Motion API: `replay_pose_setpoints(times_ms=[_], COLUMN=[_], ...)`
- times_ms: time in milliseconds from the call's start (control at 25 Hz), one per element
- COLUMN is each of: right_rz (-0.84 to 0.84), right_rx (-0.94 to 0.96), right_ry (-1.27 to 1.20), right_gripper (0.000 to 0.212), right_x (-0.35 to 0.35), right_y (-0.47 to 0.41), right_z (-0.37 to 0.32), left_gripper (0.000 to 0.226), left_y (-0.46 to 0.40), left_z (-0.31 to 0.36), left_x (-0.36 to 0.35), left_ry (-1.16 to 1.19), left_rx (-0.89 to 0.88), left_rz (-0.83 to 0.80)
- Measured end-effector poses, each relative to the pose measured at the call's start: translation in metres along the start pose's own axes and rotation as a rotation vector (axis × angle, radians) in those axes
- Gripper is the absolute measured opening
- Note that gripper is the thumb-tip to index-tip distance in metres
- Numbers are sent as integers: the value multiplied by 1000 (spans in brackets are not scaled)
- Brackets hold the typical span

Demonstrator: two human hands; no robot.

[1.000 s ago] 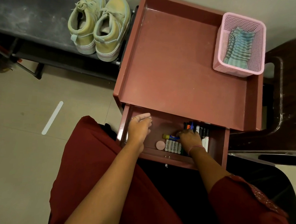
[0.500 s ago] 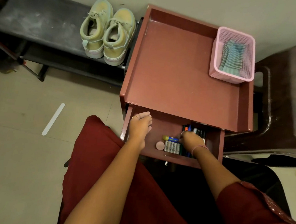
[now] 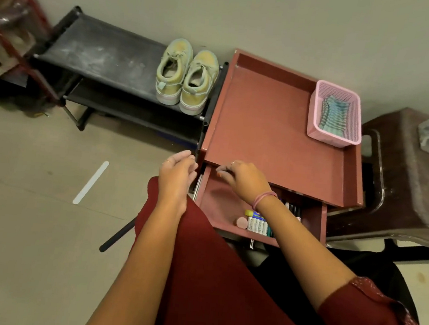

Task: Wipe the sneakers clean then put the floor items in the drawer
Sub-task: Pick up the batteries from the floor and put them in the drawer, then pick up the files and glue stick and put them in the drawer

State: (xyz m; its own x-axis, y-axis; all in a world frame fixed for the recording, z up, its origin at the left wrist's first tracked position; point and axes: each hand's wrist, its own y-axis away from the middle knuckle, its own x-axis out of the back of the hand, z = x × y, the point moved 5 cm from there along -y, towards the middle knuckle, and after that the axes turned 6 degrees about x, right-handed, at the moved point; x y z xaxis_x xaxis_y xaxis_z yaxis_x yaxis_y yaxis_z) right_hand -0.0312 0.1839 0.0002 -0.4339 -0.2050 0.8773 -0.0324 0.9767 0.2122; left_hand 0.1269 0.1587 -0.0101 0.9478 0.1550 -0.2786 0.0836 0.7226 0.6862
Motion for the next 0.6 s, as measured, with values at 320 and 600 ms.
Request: replay_pose_setpoints(times_ms=[320, 600], right_rz=[-19, -274], right_rx=[219, 220], right_ry=[-99, -59], right_gripper=[20, 18], right_x=[-24, -109], right_y=[-73, -138], right_z=[-139, -210], left_gripper=[20, 26], left_y=[-23, -91], left_z=[57, 24], left_x=[140, 286], left_ry=[-12, -191], left_rx=[-166, -74], left_rz=[270, 592])
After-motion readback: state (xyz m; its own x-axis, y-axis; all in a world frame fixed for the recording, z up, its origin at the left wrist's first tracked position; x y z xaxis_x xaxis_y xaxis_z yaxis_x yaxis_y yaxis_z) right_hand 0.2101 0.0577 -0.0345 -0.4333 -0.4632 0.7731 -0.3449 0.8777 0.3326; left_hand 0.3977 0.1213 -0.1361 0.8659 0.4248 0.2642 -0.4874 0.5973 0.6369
